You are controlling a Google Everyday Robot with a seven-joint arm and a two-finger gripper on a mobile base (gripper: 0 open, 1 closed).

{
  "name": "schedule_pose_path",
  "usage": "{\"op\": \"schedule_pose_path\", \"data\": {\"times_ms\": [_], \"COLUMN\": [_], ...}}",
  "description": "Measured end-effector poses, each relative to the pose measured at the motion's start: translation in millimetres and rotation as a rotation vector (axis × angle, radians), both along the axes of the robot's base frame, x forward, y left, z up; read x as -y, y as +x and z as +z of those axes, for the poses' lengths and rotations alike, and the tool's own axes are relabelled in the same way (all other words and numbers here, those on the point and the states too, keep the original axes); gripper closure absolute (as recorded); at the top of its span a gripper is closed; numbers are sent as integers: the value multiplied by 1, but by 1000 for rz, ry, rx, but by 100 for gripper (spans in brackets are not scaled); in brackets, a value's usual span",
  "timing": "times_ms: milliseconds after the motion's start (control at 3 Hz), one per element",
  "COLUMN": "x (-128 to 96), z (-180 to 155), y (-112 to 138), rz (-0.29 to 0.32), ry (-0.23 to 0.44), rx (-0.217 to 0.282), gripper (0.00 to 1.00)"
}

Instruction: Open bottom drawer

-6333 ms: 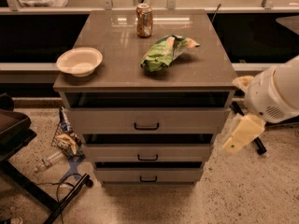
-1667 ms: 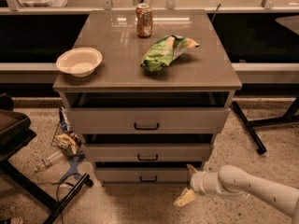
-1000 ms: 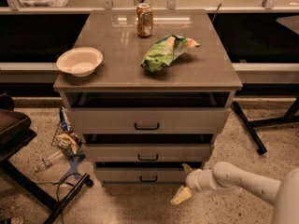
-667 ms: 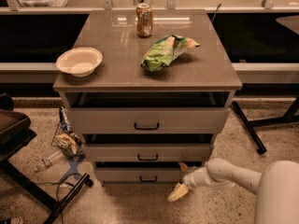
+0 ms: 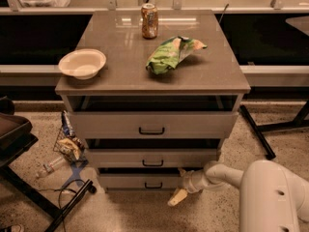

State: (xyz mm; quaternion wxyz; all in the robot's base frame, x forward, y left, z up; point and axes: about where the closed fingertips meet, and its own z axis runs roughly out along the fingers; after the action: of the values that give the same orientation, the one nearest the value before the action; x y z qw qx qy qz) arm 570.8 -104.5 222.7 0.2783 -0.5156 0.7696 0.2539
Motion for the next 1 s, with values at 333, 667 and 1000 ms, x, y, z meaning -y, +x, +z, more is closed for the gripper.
{"op": "schedule_pose_path", "data": {"times_ms": [333, 667, 1000], "x": [-7, -7, -7], "z": [-31, -25, -19], "y": [-5, -5, -5], "rz": [-13, -13, -13], "ry": [-10, -10, -10], "rx": [-38, -39, -39], "gripper": [25, 48, 72]}}
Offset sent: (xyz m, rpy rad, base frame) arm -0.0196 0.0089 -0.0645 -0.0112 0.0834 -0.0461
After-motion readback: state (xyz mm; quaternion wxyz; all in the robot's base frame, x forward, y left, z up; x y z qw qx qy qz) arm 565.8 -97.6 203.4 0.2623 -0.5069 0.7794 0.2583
